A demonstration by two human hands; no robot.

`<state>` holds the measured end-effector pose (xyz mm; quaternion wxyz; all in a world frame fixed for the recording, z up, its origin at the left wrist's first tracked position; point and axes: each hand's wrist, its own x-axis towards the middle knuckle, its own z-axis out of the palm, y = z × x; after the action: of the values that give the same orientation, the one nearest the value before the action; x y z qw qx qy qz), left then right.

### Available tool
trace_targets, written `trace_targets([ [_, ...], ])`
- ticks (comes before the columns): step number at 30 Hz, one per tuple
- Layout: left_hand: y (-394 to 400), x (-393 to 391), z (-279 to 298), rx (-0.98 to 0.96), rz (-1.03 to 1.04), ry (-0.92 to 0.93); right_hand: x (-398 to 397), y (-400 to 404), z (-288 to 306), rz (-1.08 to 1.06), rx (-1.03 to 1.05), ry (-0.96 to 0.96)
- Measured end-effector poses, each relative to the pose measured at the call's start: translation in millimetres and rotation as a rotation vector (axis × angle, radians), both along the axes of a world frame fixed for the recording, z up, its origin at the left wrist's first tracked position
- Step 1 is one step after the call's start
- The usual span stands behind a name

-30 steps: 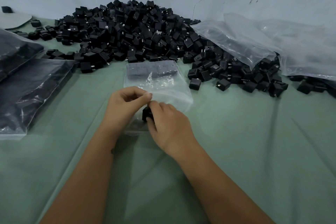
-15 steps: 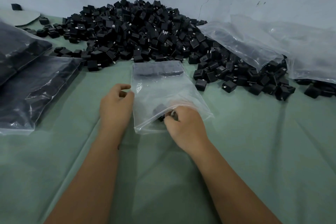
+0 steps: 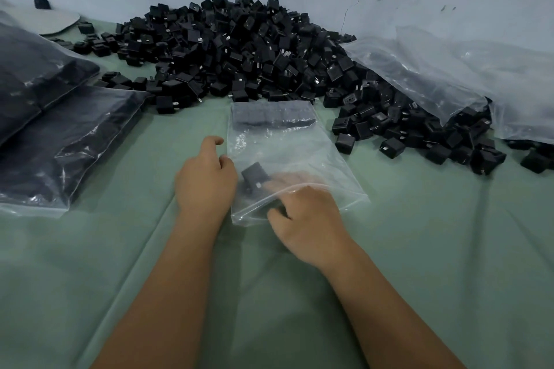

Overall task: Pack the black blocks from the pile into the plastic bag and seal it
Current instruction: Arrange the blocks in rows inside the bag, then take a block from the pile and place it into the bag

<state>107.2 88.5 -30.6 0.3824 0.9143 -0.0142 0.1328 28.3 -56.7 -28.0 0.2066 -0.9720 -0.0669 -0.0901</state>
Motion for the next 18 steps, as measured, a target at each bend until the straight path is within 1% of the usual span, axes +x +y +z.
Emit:
trace_targets([
  [2, 0.2, -0.8, 0.9, 0.035, 0.015, -0.003, 2.1, 3.1, -1.7, 0.024, -0.089, -0.062],
  [4, -0.1, -1.3, 1.4, -0.01, -0.011, 0.024, 6.4, 6.8, -2.1, 0.034, -0.149, -0.106],
  [7, -3.2, -1.4, 1.3, -0.073, -0.103, 0.068, 22.0, 12.4, 0.8, 0.035, -0.23, -0.061],
  [10, -5.1, -1.1, 0.2, -0.108, -0.146, 0.076, 43.1, 17.3, 4.4, 0.023, -0.234, -0.035],
  [16, -5.3, 1.2, -2.3, -0.179, -0.131, 0.07, 78.0, 21.8, 0.0, -0.001, -0.208, -0.037],
  [18, -4.7, 1.4, -2.4, -0.207, -0.136, 0.077, 86.9, 23.2, -3.4, -0.012, -0.231, -0.055],
])
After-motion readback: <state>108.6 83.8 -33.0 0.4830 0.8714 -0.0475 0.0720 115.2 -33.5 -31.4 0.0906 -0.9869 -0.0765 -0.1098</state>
